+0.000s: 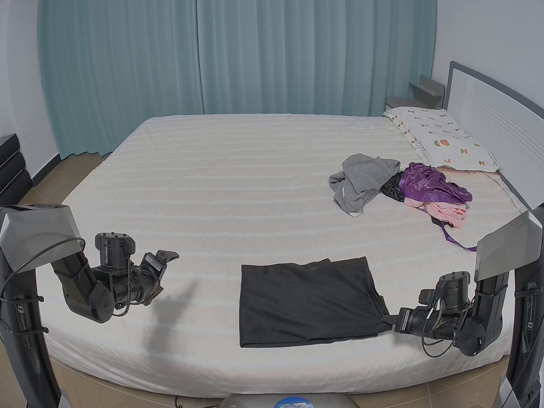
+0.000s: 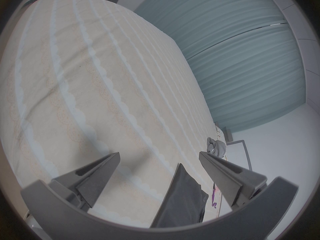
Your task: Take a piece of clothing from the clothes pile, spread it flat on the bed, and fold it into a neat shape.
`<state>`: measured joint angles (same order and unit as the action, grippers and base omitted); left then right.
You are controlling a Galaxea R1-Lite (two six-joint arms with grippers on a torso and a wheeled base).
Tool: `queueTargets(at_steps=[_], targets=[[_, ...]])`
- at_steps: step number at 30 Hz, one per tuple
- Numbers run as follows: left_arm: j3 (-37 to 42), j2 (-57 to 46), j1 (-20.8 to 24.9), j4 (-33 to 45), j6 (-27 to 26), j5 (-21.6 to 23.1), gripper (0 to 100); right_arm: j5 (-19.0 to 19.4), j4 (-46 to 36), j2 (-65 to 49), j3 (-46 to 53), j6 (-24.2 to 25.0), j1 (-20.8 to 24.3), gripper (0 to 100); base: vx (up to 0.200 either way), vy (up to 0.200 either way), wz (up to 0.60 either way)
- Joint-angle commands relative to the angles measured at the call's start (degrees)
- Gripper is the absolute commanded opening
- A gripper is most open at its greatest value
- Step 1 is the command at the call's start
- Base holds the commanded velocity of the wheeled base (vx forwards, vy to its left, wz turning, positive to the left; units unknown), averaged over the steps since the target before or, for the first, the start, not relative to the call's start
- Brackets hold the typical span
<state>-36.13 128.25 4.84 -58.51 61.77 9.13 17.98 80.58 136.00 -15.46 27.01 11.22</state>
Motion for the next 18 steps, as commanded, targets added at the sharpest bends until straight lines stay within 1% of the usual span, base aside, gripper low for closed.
queueTargets(at_steps=[1,5,7,11,13,14,18], targets=[[0.0,0.1,0.0,0.0,0.0,0.0,100,0.1,0.0,0.6,0.2,-0.4,-0.1,100,0.0,0.0,0.0],[0.0,0.1,0.0,0.0,0.0,0.0,100,0.4,0.1,0.5,-1.5,0.0,-0.2,100,0.0,0.0,0.0],[0.0,0.1,0.0,0.0,0.0,0.0,100,0.5,-0.2,0.2,-4.7,0.6,-0.2,100,0.0,0.0,0.0],[0.0,0.1,0.0,0.0,0.0,0.0,100,-0.4,-1.7,2.0,-13.5,5.5,0.3,100,0.0,0.0,0.0],[0.0,0.1,0.0,0.0,0.0,0.0,100,-0.5,-3.6,2.7,-16.1,5.9,0.2,100,0.0,0.0,0.0],[0.0,0.1,0.0,0.0,0.0,-0.1,100,-0.4,-8.2,3.1,-20.8,6.6,0.0,100,0.0,0.0,0.0],[0.0,0.1,0.0,0.0,0.0,-0.1,100,-0.3,-16.1,4.9,-30.7,7.3,-0.8,100,0.0,0.0,0.0]])
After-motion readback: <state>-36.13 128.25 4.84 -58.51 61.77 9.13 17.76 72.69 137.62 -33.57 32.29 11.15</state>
